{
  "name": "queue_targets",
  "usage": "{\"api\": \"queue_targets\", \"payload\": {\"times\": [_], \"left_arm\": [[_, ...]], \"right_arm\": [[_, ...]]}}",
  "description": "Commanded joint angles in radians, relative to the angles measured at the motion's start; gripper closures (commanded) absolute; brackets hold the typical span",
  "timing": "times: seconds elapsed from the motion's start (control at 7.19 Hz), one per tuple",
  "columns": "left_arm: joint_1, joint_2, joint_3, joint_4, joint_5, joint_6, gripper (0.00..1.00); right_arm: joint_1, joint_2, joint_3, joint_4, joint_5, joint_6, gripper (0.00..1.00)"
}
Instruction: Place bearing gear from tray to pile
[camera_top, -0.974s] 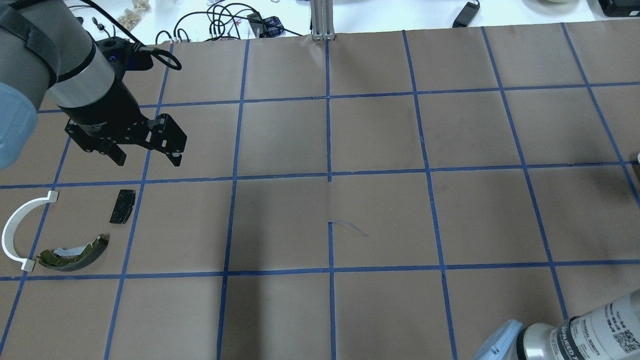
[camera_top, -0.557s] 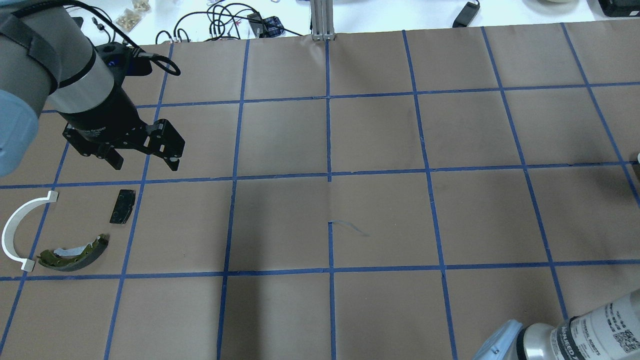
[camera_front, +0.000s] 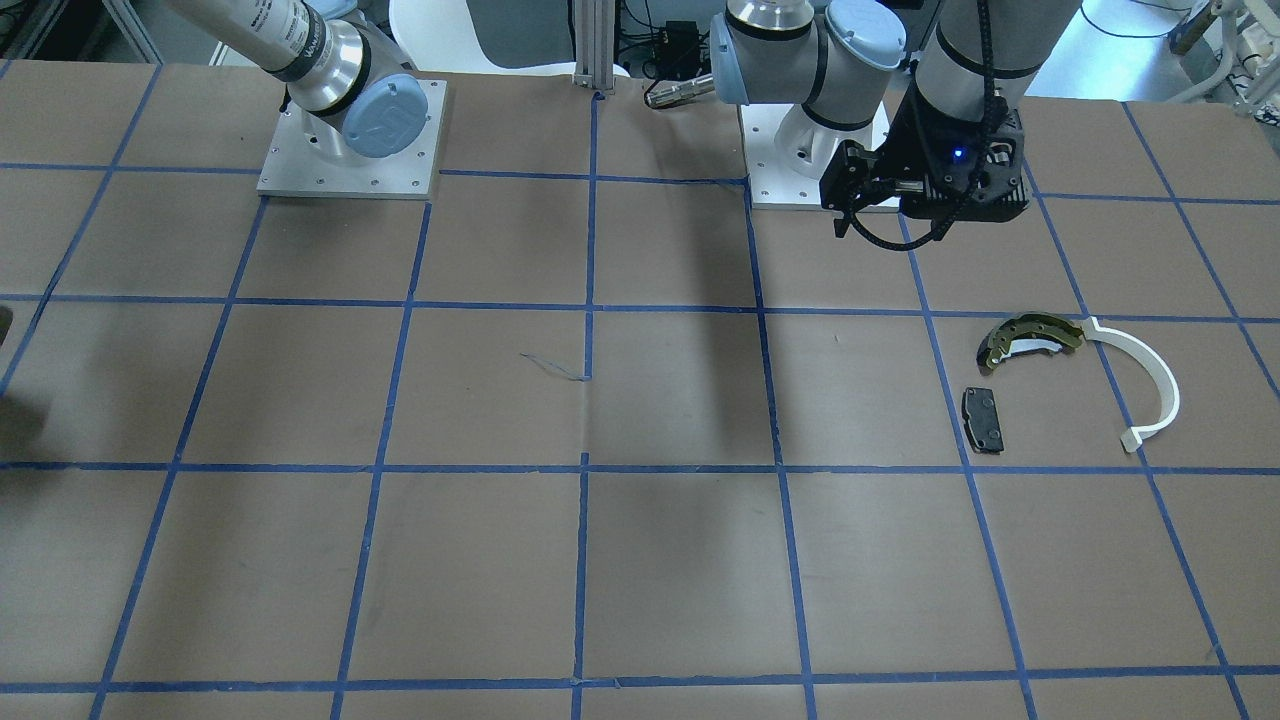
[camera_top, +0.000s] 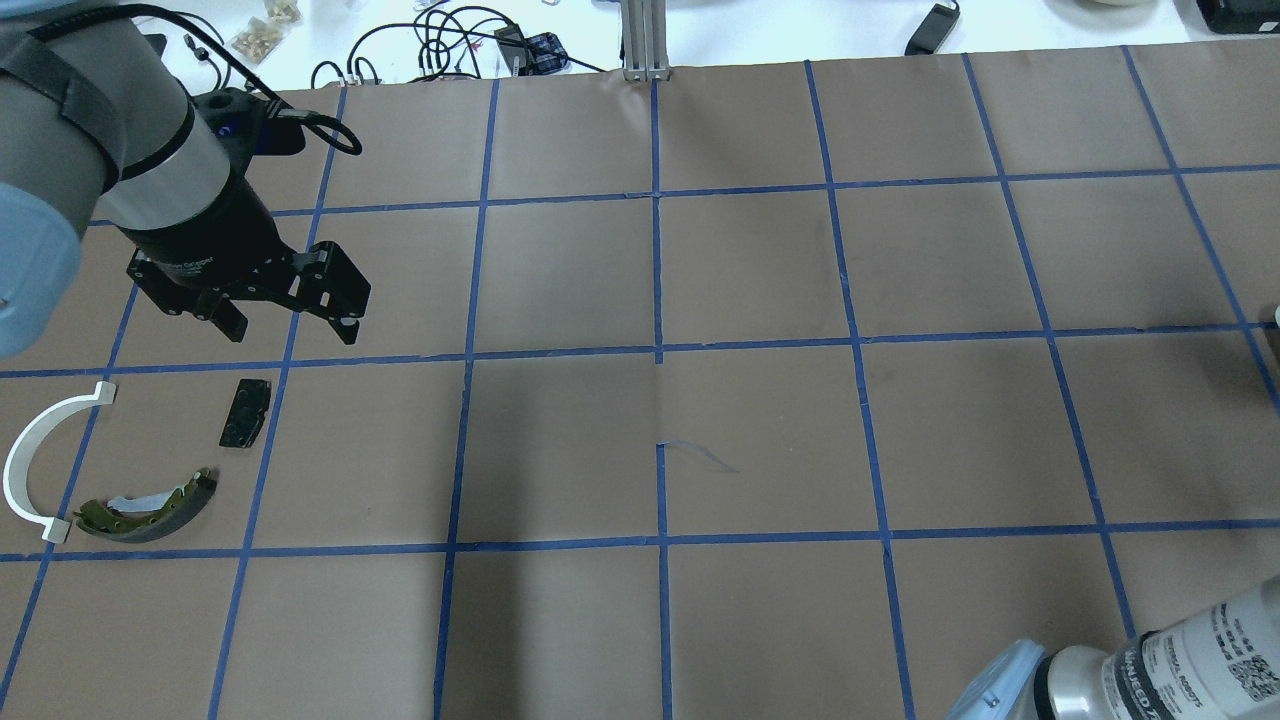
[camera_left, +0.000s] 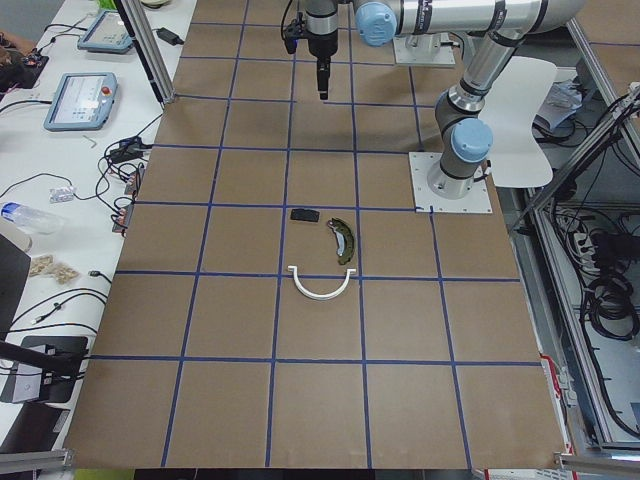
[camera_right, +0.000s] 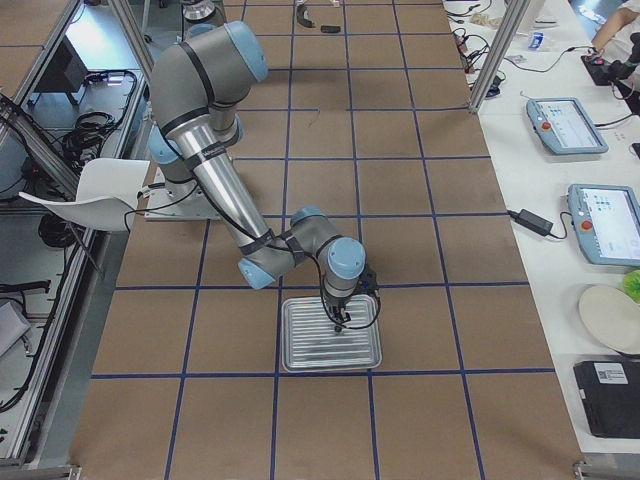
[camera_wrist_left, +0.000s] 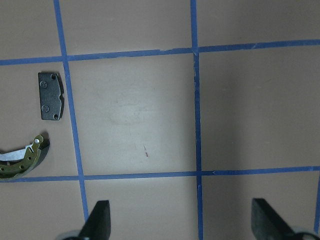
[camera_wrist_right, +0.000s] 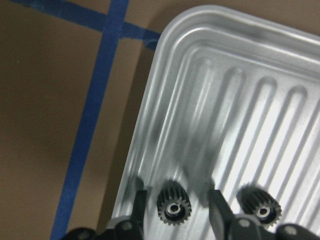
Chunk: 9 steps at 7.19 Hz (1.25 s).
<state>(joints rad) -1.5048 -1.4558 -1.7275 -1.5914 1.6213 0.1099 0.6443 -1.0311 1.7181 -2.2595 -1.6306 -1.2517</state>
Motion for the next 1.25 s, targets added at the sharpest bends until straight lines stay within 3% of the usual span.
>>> {"api": "queue_targets", "payload": {"times": [0.0,0.14,0.28,0.56,0.7,0.97,1.11], "left_arm": [[0.000,0.000,0.000,0.002,-0.001,0.001,0.00],[0.001,0.000,-0.001,0.002,0.000,0.001,0.00],[0.005,0.000,-0.001,0.005,0.000,0.002,0.00],[0.006,-0.001,-0.001,0.005,-0.001,0.004,0.00],[0.006,-0.002,-0.003,0.002,0.002,0.004,0.00],[0.009,0.000,-0.006,0.005,0.000,0.004,0.00],[0.009,0.000,-0.006,0.004,0.002,0.004,0.00]], "right_arm": [[0.000,0.000,0.000,0.000,-0.002,-0.002,0.76],[0.000,0.000,-0.002,0.005,-0.015,0.000,0.90],[0.000,-0.004,-0.003,0.008,-0.020,0.003,0.97],[0.009,-0.077,-0.021,0.049,-0.034,0.015,0.97],[0.023,-0.149,-0.023,0.131,-0.025,0.064,0.96],[0.194,-0.257,-0.018,0.251,-0.021,0.241,0.96],[0.292,-0.304,-0.015,0.317,-0.017,0.423,0.96]]}}
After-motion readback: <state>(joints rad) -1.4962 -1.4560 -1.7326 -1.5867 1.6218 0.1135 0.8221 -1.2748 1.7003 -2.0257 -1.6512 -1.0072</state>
